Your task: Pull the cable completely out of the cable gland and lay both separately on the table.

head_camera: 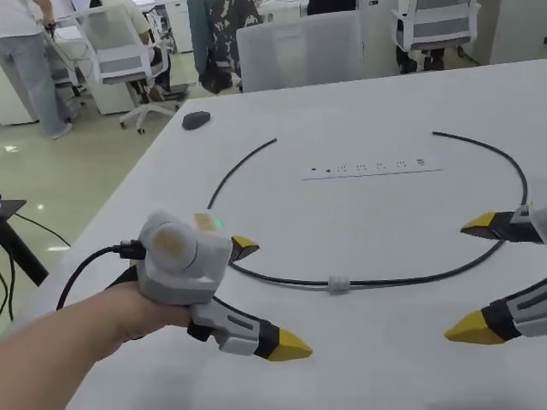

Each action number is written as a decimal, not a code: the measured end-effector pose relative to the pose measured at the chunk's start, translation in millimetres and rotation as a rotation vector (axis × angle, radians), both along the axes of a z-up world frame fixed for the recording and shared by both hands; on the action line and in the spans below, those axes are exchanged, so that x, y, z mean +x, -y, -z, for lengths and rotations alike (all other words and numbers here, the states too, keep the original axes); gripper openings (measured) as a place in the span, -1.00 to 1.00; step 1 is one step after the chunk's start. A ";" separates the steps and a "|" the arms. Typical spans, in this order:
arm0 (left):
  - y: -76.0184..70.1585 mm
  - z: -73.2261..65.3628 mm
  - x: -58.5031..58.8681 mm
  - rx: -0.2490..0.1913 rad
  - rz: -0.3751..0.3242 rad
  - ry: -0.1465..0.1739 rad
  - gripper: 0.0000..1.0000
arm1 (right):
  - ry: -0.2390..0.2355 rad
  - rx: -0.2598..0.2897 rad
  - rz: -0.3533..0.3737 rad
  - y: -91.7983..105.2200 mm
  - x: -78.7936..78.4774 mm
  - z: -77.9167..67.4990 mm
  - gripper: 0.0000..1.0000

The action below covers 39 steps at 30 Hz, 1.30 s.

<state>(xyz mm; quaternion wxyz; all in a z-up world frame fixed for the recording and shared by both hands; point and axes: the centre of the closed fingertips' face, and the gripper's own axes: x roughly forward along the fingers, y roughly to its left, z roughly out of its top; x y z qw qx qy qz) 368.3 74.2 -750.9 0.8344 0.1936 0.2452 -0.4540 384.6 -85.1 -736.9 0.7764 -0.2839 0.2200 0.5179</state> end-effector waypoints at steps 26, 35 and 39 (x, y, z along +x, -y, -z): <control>13.8 23.2 10.7 -0.109 -0.016 -0.025 0.99 | -0.146 0.073 -0.171 -95.6 42.1 74.6 -0.42; 15.0 16.6 6.8 -0.156 -0.022 -0.029 0.99 | -0.162 0.080 -0.204 -115.0 42.4 87.8 -0.55; 13.6 16.5 7.7 -0.158 -0.025 -0.025 0.99 | -0.191 0.094 -0.194 -118.0 43.4 88.8 -0.65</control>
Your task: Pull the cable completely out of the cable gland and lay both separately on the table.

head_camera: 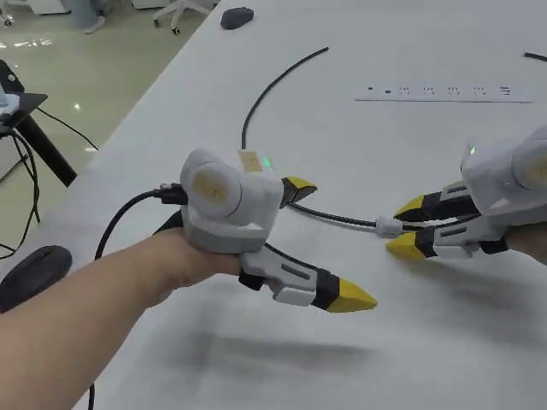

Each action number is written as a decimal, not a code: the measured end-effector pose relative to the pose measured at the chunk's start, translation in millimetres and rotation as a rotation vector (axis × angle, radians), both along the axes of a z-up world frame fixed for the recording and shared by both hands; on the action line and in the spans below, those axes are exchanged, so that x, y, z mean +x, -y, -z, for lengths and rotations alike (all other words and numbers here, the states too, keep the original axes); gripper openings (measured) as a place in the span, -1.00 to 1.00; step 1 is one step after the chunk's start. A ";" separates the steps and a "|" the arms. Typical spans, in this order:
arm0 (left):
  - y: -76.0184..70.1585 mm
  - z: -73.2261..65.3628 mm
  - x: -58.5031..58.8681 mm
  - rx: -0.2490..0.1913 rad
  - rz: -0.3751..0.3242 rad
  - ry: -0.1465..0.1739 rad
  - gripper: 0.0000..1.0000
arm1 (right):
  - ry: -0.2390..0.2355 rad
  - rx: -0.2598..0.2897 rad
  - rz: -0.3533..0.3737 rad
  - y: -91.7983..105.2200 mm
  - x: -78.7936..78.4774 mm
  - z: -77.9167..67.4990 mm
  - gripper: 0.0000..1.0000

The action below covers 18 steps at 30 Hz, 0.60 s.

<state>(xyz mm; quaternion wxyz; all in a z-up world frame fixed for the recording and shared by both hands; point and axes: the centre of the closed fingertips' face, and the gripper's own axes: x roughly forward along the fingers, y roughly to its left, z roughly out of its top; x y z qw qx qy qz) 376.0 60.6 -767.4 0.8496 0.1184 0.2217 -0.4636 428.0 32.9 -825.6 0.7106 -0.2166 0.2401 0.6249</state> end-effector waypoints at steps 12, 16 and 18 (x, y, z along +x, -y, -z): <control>3.9 -10.9 -6.7 -0.055 -0.036 0.018 0.99 | -0.020 -0.031 -0.043 14.0 -59.5 -25.8 -0.85; 22.5 -20.2 -27.5 -0.127 0.004 -0.053 0.95 | 0.035 -0.018 -0.109 23.4 -94.0 -60.1 -0.85; 35.5 -27.3 -39.2 -0.160 0.054 -0.084 0.78 | 0.051 -0.006 -0.117 27.8 -108.9 -77.6 -0.85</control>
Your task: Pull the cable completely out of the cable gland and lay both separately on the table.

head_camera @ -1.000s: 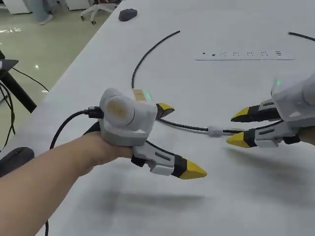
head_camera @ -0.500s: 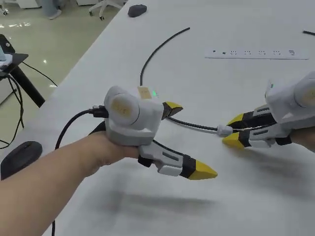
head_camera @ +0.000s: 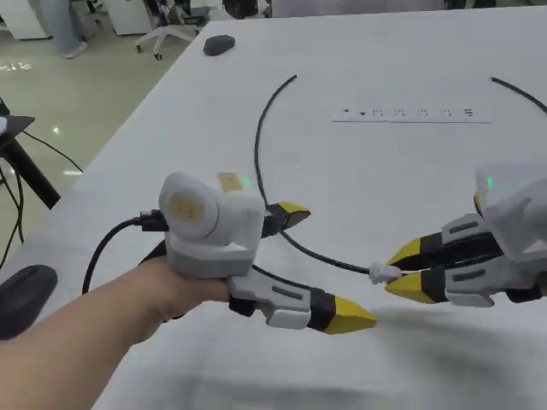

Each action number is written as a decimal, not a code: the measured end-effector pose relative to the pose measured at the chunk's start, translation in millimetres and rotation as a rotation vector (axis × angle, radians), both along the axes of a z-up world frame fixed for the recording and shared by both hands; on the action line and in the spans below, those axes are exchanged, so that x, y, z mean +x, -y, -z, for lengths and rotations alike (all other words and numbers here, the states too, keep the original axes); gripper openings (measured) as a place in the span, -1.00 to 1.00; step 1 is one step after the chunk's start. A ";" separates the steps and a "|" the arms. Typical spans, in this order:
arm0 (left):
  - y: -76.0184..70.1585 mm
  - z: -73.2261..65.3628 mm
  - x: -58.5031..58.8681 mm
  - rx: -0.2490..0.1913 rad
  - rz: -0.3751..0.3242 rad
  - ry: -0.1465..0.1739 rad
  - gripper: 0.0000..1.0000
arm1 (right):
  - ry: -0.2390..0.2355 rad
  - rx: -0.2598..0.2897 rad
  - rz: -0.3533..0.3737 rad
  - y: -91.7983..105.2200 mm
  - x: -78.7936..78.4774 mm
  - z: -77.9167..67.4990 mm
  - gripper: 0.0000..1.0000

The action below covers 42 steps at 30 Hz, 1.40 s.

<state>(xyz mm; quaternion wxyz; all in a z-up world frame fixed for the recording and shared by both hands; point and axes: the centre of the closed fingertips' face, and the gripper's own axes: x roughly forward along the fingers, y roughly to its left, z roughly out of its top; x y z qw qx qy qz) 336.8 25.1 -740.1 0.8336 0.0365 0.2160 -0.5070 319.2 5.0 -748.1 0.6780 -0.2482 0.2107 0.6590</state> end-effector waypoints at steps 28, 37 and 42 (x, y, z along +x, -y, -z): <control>73.1 -67.1 -71.6 -0.287 0.310 -0.045 -0.63 | -0.071 0.123 0.044 41.9 -60.5 -65.1 -0.86; 70.0 -64.1 -70.6 -0.293 0.313 -0.049 -0.64 | -0.109 0.152 0.032 39.1 -60.4 -69.1 -0.86; 70.1 -63.9 -69.5 -0.301 0.315 -0.057 -0.69 | -0.138 0.162 0.030 38.6 -62.1 -68.7 -0.86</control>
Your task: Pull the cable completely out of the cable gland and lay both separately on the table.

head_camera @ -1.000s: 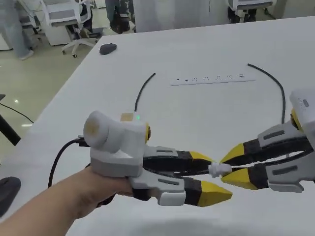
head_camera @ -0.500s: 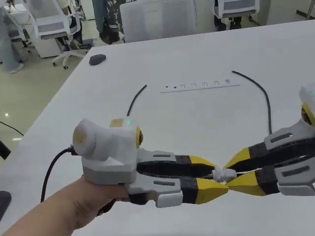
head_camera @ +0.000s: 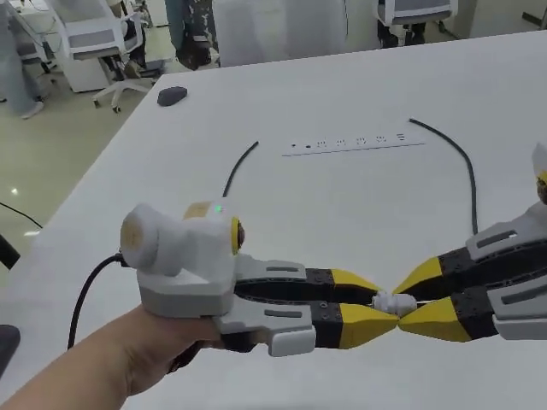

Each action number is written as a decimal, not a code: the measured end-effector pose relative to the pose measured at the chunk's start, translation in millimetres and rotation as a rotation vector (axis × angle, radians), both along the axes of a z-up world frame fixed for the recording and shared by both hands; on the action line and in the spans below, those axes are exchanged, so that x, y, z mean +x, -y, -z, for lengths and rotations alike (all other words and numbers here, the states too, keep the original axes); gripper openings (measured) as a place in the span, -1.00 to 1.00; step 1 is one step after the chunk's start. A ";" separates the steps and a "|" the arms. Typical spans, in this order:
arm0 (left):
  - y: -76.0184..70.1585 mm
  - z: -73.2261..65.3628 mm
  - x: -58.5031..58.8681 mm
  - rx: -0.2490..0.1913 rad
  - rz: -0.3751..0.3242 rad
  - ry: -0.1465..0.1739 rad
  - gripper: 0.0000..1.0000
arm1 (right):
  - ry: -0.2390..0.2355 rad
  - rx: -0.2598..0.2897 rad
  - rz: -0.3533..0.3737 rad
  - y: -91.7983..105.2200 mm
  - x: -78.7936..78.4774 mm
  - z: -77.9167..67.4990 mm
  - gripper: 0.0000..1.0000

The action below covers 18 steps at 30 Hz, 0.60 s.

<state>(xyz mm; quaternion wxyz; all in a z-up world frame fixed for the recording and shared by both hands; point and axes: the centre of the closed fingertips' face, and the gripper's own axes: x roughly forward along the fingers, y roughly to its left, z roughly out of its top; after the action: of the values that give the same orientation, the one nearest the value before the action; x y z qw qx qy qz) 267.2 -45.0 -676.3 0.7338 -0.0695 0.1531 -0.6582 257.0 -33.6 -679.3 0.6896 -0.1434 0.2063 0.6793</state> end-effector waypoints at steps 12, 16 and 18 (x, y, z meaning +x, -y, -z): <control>2.3 0.0 -10.0 0.016 0.055 0.061 -0.71 | -0.218 0.065 -0.008 2.8 -11.4 -1.4 -0.84; 3.2 -3.3 -9.7 0.039 0.058 0.103 -0.71 | -0.282 0.124 0.008 5.0 -8.5 -3.5 -0.84; 3.0 -4.2 -8.8 0.040 0.057 0.108 -0.71 | -0.290 0.135 0.015 5.9 -7.7 -4.2 -0.85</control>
<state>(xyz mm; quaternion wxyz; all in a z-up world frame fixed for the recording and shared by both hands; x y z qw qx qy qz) 258.4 -48.0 -672.1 0.7231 -0.0147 0.1285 -0.6785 249.4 -39.5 -675.2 0.6657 0.0045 0.2588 0.6999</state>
